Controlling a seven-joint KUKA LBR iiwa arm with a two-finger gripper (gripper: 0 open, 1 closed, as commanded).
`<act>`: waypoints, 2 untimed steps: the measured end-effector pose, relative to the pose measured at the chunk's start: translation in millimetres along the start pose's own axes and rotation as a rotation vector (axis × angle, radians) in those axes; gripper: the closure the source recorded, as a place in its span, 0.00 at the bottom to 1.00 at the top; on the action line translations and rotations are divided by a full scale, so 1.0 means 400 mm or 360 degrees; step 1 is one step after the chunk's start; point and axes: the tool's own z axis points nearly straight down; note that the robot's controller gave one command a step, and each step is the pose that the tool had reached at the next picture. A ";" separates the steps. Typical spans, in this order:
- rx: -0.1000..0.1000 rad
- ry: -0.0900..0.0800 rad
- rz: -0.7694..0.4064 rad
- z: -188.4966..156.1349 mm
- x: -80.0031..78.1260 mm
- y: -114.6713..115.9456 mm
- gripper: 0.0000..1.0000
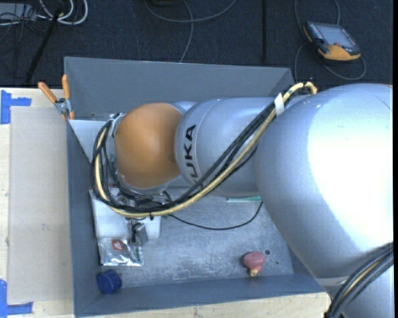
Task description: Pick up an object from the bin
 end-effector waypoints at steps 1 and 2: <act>0.0001 -0.0006 0.0012 -0.009 -0.003 -0.004 1.00; 0.0003 -0.0014 -0.0032 -0.396 0.025 -0.012 1.00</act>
Offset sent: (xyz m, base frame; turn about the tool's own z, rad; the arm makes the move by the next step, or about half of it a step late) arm 0.0000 0.0000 0.0000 0.0000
